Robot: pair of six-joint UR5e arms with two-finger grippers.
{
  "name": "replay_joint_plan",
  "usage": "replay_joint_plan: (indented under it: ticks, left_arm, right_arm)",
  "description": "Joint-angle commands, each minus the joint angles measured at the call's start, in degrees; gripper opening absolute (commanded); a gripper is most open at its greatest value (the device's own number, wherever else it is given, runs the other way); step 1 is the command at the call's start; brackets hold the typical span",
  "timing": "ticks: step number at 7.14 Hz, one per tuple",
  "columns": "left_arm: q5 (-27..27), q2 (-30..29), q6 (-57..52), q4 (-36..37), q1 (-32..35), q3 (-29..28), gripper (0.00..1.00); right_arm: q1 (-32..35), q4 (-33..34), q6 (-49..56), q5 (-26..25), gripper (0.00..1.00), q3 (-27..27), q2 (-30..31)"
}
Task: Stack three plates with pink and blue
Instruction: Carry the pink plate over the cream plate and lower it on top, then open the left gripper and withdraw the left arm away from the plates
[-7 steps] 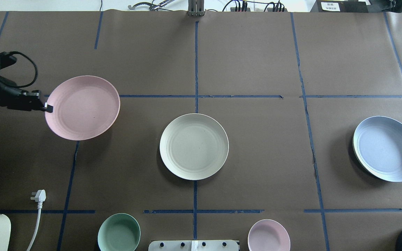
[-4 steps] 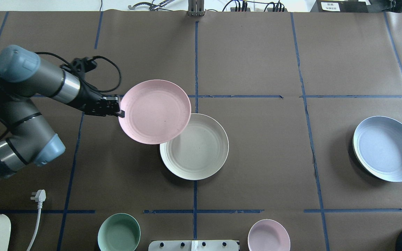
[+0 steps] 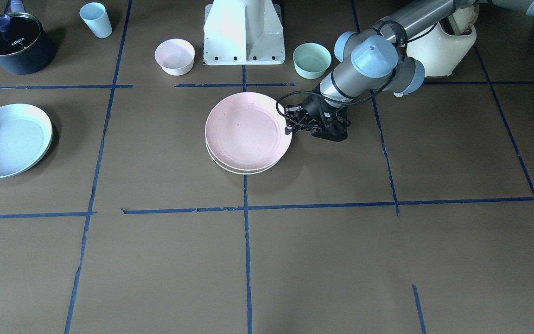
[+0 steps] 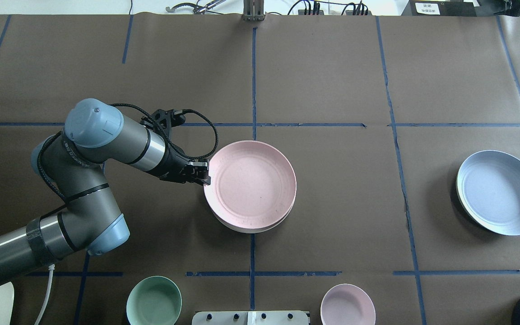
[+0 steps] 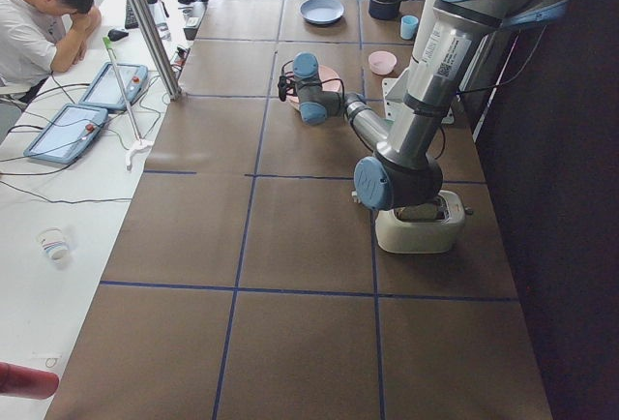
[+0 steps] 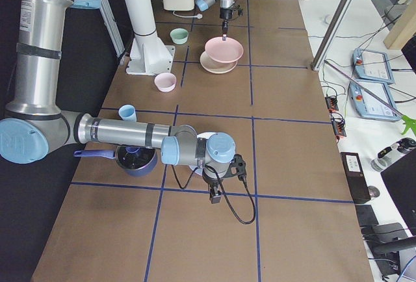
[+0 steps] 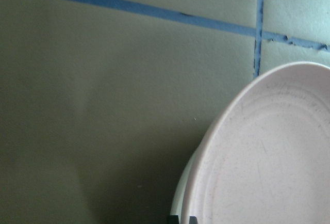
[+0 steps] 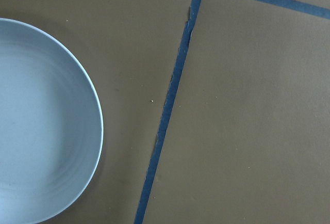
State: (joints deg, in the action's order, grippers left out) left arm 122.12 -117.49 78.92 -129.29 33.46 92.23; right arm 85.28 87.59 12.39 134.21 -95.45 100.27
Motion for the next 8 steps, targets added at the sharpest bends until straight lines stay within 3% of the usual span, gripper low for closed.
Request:
replay_joint_plan:
  ticks: [1,3,5,7,8]
  left_arm:
    - [-0.57,0.41,-0.26,0.09,-0.25,0.23,1.0]
    - [4.57,4.26,-6.01,0.18,6.75,0.23,1.0]
    - [12.92,9.44,-22.84,3.15,17.29,0.93,1.0]
    - [14.28,19.88,-40.42,4.82,23.98,0.59,1.0]
    - [14.28,21.41,-53.13,12.24,29.67,0.67,1.0]
  right_arm:
    - [-0.03,-0.05,0.0,0.09,1.0,0.08,-0.07]
    - [-0.03,-0.06,-0.09,0.26,1.0,-0.35,-0.16]
    - [0.06,-3.28,-0.17,0.26,1.0,-0.1,-0.16]
    - [0.06,-3.57,-0.18,0.26,1.0,0.17,-0.16]
    - [0.06,-3.57,-0.18,0.35,1.0,0.17,-0.16]
